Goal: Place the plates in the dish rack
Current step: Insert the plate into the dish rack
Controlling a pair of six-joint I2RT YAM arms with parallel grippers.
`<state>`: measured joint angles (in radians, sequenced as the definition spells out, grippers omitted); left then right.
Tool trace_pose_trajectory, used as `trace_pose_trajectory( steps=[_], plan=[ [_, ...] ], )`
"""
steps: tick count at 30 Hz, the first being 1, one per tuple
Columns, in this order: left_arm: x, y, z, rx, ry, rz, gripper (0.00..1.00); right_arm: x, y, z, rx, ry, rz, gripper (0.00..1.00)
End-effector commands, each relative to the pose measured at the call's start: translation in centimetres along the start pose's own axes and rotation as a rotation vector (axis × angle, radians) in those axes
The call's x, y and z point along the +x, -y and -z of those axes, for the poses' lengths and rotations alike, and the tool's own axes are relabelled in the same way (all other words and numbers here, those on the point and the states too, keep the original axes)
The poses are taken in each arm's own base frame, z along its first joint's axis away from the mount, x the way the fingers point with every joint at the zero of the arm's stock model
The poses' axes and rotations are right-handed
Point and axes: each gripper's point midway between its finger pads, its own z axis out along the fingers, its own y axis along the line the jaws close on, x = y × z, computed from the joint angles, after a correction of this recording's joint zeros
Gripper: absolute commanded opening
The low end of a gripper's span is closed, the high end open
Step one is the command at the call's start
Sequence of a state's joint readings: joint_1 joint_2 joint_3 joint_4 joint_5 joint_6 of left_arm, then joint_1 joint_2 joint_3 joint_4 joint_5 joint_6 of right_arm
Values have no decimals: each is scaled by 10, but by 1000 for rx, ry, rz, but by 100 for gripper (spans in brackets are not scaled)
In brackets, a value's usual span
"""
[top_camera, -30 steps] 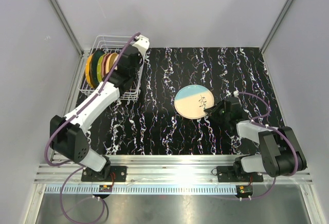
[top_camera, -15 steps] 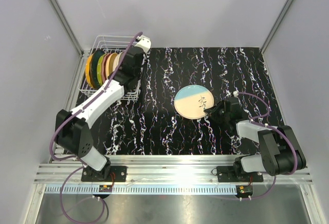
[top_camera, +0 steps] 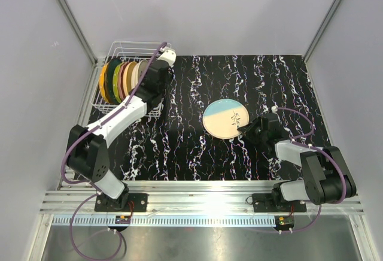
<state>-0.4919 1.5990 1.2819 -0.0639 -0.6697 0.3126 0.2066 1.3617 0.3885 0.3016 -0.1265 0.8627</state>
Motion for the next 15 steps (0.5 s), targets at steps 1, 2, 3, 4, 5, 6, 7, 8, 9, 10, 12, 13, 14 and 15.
trace_pose_trajectory(
  steps=[1,2,3,4,5,6,7,8,9,10,12,13,14,15],
  plan=[
    [0,-11,2,-60,9,21,4,9,13,1,31,-28,78,0],
    [2,-11,1,-65,5,24,5,10,13,1,27,-30,76,0],
    [2,-10,1,-65,6,41,5,11,14,1,28,-31,74,0],
    [2,-10,1,-62,3,46,6,11,14,2,27,-30,74,0],
    [2,-9,1,-58,4,51,7,11,13,2,26,-29,73,0],
    [2,-9,1,-59,4,60,9,10,13,2,25,-29,74,0],
    [3,-9,2,-58,2,59,10,10,13,3,25,-26,73,0],
    [2,-9,2,-56,4,63,12,10,12,3,21,-27,74,0],
    [3,-9,2,-56,0,64,17,11,13,3,24,-27,71,0],
    [3,-9,3,-56,0,65,17,10,12,4,20,-25,72,0],
    [5,-9,3,-55,-5,52,21,10,13,4,21,-23,72,0],
    [6,-8,3,-55,-10,47,37,10,12,5,19,-24,72,0],
    [9,-11,3,-65,-19,44,38,11,12,4,19,-26,70,0],
    [13,-10,3,-67,-32,34,38,11,12,5,18,-25,72,0]
  ],
)
